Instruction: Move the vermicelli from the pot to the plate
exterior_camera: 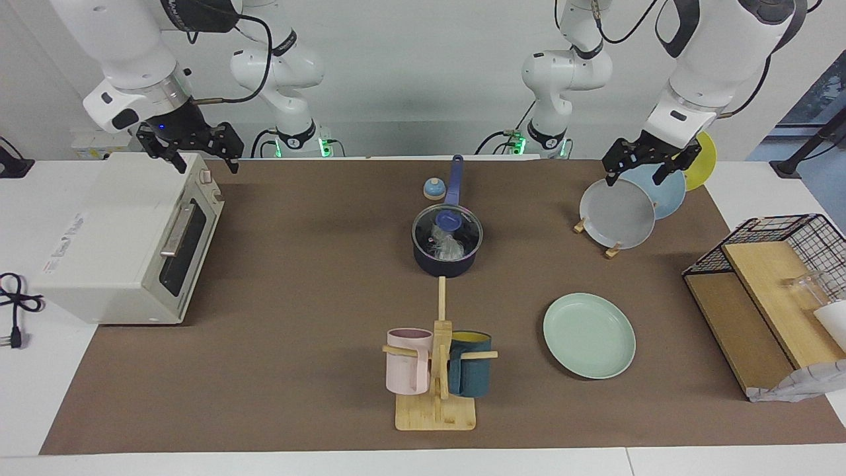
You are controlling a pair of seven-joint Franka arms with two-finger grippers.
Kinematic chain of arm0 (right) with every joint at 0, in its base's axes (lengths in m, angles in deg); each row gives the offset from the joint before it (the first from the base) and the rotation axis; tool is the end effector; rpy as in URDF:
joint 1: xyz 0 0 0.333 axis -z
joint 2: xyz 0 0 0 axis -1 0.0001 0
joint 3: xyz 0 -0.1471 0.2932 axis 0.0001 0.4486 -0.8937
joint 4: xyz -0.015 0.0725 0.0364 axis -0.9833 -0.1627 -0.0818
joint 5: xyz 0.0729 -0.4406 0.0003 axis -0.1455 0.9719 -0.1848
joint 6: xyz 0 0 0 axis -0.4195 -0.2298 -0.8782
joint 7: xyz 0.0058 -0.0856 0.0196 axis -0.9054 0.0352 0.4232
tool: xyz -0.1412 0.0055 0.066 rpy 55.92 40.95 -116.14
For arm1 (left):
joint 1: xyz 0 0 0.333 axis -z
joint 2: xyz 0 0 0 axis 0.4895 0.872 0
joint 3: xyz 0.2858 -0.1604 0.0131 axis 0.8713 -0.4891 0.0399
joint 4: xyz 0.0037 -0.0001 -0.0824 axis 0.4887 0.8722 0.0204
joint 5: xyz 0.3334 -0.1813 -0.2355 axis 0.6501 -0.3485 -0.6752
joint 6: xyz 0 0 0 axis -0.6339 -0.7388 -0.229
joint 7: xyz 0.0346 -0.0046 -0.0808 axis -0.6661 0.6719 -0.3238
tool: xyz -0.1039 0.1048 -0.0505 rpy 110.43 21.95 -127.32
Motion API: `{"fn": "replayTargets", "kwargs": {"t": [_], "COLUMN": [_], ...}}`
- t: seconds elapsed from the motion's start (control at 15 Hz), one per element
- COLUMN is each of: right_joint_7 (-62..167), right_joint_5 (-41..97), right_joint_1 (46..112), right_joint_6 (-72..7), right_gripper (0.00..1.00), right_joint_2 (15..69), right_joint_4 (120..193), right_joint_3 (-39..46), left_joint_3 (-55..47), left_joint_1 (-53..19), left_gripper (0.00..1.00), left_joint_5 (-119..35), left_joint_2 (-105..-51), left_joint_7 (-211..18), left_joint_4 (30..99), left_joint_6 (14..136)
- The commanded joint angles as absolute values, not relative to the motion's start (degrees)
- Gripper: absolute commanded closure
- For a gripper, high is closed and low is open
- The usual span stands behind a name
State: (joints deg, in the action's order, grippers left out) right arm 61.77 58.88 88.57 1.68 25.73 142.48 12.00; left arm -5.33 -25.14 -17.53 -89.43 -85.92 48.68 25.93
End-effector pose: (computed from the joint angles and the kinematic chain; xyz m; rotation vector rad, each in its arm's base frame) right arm 0.5873 -0.0019 0.5929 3.1320 -0.0356 -0.1429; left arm 0.5884 -0.0894 0.5729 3.1290 -0.0855 -0.0696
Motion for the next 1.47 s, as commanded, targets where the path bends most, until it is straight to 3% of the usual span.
{"fn": "replayTargets", "kwargs": {"t": [0.0, 0.93, 1.4], "right_joint_7": [59.87, 58.03, 63.37], "right_joint_5": [59.26, 58.21, 57.77], "right_joint_1": [88.67, 88.06, 80.6], "right_joint_6": [1.91, 1.56, 0.42], "right_gripper": [0.0, 0.0, 0.0], "right_joint_2": [25.69, 25.07, 26.39], "right_joint_4": [142.25, 143.58, 142.08], "right_joint_3": [11.91, 11.21, 10.24], "left_joint_3": [-5.74, -5.74, -5.74], "left_joint_1": [-25.97, -25.97, -25.97], "left_gripper": [0.0, 0.0, 0.0], "left_joint_5": [-18.44, -18.44, -18.44], "left_joint_2": [-90.79, -90.7, -90.7], "left_joint_7": [-85.66, -85.66, -85.66], "left_joint_4": [49.89, 49.89, 49.89], "left_joint_6": [26.57, 26.57, 26.57]}}
